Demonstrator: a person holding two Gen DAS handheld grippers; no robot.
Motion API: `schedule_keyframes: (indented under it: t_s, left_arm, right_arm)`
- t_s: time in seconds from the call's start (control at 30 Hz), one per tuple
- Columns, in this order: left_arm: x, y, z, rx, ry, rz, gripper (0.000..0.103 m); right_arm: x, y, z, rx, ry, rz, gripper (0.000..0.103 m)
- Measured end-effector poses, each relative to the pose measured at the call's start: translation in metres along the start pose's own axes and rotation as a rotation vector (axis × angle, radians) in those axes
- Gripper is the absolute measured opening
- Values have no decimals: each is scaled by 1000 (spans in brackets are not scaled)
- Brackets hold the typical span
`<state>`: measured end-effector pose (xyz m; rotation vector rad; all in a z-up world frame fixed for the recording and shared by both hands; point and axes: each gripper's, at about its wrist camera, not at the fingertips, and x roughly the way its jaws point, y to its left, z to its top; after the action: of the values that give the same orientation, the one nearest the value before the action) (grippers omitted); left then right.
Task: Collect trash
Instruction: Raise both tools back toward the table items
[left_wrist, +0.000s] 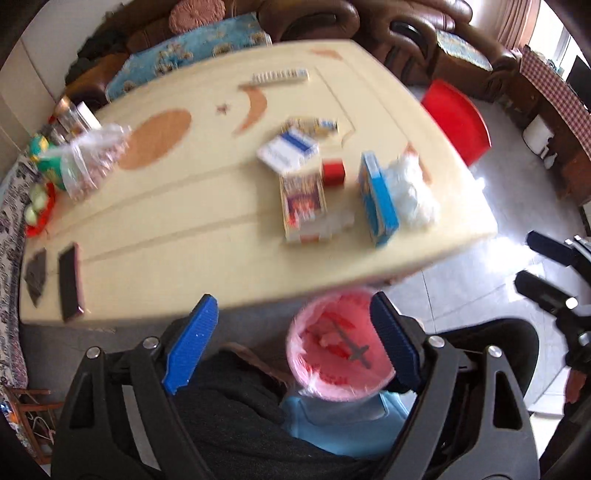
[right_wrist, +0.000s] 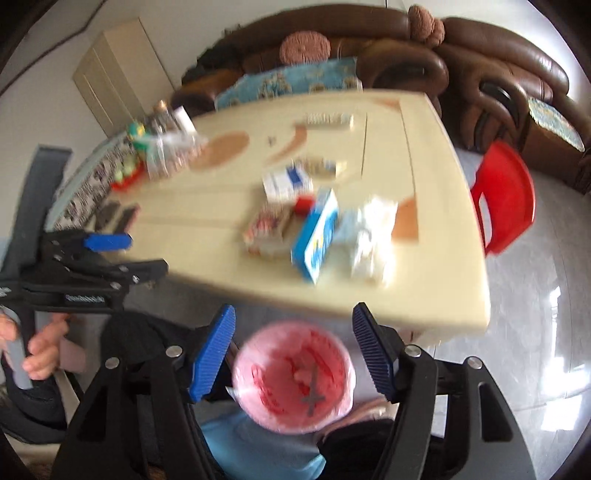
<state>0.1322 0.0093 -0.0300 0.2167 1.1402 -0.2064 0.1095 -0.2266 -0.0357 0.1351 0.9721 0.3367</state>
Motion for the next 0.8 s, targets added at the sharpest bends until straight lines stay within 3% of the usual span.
schedule_keyframes:
  t_s: [0.17,0.3,0.8]
  left_arm:
    - [-16,2,32,-11,-10,-6,83]
    - [-10,0,47,-7,7,9,83]
    - [72,-9,83,3,166,-11,83]
  right_arm:
    - [-20,-8,41,-4,-51,-38,65]
    - [-18,-23,56,24,-49,-40,65]
    - [58,-71,64,102,85,-49,65]
